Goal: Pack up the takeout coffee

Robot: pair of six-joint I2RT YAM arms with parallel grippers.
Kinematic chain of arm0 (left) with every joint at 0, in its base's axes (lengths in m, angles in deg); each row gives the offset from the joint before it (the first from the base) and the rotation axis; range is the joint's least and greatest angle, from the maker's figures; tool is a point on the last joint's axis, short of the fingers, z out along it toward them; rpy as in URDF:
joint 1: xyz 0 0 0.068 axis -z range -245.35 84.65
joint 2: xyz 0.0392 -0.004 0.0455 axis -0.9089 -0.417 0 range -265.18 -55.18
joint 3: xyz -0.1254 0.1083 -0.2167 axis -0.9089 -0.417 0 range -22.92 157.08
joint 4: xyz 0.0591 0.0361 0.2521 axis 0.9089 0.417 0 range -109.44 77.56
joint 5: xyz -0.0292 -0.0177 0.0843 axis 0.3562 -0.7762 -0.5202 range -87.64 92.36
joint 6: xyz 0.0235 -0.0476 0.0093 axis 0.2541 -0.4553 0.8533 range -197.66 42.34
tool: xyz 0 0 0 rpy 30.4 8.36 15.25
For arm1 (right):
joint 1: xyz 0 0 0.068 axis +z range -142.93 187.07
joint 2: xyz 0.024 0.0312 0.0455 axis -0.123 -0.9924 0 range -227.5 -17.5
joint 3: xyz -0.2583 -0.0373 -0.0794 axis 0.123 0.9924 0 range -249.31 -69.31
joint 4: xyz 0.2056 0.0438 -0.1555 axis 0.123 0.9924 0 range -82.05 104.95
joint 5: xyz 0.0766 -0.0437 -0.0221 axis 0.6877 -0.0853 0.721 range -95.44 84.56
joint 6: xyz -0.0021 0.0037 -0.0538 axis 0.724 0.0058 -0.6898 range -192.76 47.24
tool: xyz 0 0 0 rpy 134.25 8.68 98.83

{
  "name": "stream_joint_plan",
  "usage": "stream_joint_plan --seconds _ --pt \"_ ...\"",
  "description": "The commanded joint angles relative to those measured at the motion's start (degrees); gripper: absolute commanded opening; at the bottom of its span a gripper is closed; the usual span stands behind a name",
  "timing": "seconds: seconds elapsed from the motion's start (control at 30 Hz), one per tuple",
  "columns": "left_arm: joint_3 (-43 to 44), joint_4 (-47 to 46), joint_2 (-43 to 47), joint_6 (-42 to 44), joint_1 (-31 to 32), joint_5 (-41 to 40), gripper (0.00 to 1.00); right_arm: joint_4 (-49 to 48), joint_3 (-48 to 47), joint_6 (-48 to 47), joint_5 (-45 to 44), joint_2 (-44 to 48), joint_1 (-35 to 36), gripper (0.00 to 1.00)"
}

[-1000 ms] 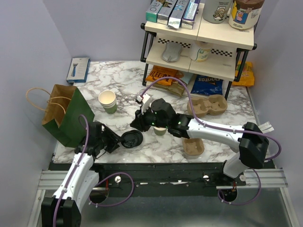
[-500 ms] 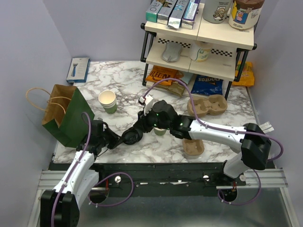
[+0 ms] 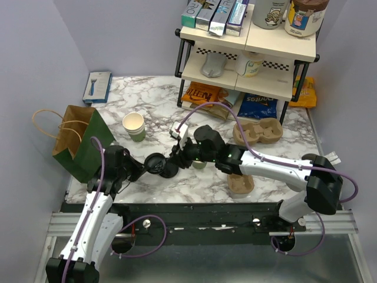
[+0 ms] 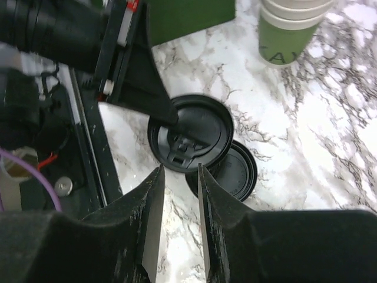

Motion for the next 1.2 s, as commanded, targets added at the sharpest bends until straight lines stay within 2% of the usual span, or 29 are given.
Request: stream_joint_plan --seconds 0.0,0.17,0.33,0.53,0.63,0.83,1.17 --pt "2.9 10.5 1.4 -3.9 0.1 -10.9 0.0 3.0 1.2 -13.4 13.8 -0.7 -0.1 0.36" --pt "2.9 10.8 2.1 -9.7 0.0 -15.7 0.0 11.5 -6.1 -17.1 15.8 -8.4 0.0 0.34" --pt "3.9 12.8 2.1 -11.4 0.0 -21.8 0.0 14.1 -9.5 -19.3 13.2 -15.1 1.0 0.34" --pt "2.8 12.3 0.9 -11.2 0.0 -25.2 0.0 16.3 -14.5 -18.9 9.6 -21.2 2.7 0.35" --pt "1.3 10.3 0.8 -11.2 0.0 -24.9 0.0 13.9 -14.4 -17.3 7.7 -23.4 3.6 0.36" --pt "-0.8 7.9 -0.1 -11.4 0.0 -23.4 0.0 13.9 -16.4 -16.5 -1.7 -27.4 4.8 0.36" --pt "-1.2 7.2 0.4 -11.2 0.0 -22.4 0.0 13.0 -15.9 -15.4 -3.8 -26.2 4.7 0.33"
